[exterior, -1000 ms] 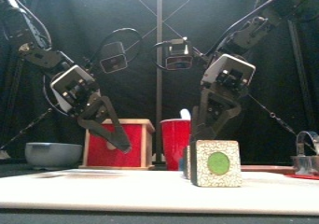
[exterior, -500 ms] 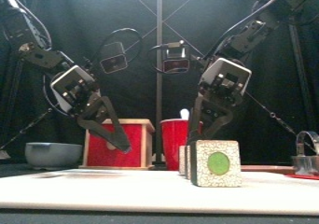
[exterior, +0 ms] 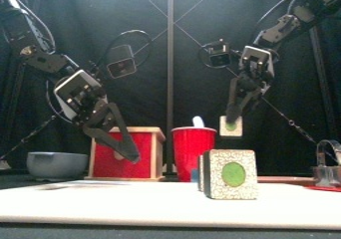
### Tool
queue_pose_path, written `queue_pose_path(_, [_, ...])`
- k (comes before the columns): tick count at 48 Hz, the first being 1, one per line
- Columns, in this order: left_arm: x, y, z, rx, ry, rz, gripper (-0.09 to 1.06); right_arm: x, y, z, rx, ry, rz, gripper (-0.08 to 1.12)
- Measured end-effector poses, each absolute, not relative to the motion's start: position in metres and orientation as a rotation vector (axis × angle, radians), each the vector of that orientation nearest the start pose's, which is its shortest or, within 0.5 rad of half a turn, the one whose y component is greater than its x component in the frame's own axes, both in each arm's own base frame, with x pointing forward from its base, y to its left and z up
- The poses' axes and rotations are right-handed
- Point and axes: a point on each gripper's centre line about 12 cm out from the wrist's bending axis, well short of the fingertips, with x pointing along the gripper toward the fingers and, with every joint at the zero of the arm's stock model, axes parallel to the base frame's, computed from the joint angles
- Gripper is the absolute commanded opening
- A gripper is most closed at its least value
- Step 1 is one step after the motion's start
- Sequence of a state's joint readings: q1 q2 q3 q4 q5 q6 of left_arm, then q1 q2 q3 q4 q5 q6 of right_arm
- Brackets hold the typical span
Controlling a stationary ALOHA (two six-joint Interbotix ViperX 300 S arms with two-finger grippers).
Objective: Place sushi on board then cut the sushi with the knife then place the pieces on the plate
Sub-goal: Place the 4 sushi pieces on the plate
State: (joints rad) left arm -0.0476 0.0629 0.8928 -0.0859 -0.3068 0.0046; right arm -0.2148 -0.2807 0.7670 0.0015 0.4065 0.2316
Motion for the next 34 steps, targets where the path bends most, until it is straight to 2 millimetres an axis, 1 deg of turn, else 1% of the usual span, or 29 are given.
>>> queue_pose_path(3, [0.345,-0.013,0.107,-0.051,0.648,0.004,0.71,0.294,-0.079,0.202,0.342,0.845,-0.35,0.56])
queue_pose_path(8, [0.345,-0.013,0.107,-0.053,0.648,0.007,0.71,0.274,-0.102,0.198,0.404,0.837,-0.441,0.56])
queue_pose_path(13, [0.345,-0.012,0.106,-0.052,0.65,0.009,0.71,0.254,-0.123,0.183,0.451,0.861,-0.529,0.56])
queue_pose_path(16, [0.345,-0.011,0.106,-0.053,0.65,0.01,0.71,0.245,-0.131,0.171,0.477,0.878,-0.569,0.56])
queue_pose_path(20, [0.345,-0.011,0.106,-0.053,0.65,0.012,0.71,0.24,-0.139,0.163,0.496,0.88,-0.601,0.56])
queue_pose_path(21, [0.345,-0.011,0.106,-0.053,0.65,0.012,0.71,0.238,-0.142,0.158,0.504,0.877,-0.615,0.57])
queue_pose_path(24, [0.345,-0.011,0.106,-0.054,0.65,0.013,0.71,0.237,-0.146,0.15,0.508,0.871,-0.628,0.59])
queue_pose_path(34, [0.346,-0.01,0.107,-0.055,0.648,0.014,0.71,0.235,-0.148,0.125,0.525,0.917,-0.64,0.76])
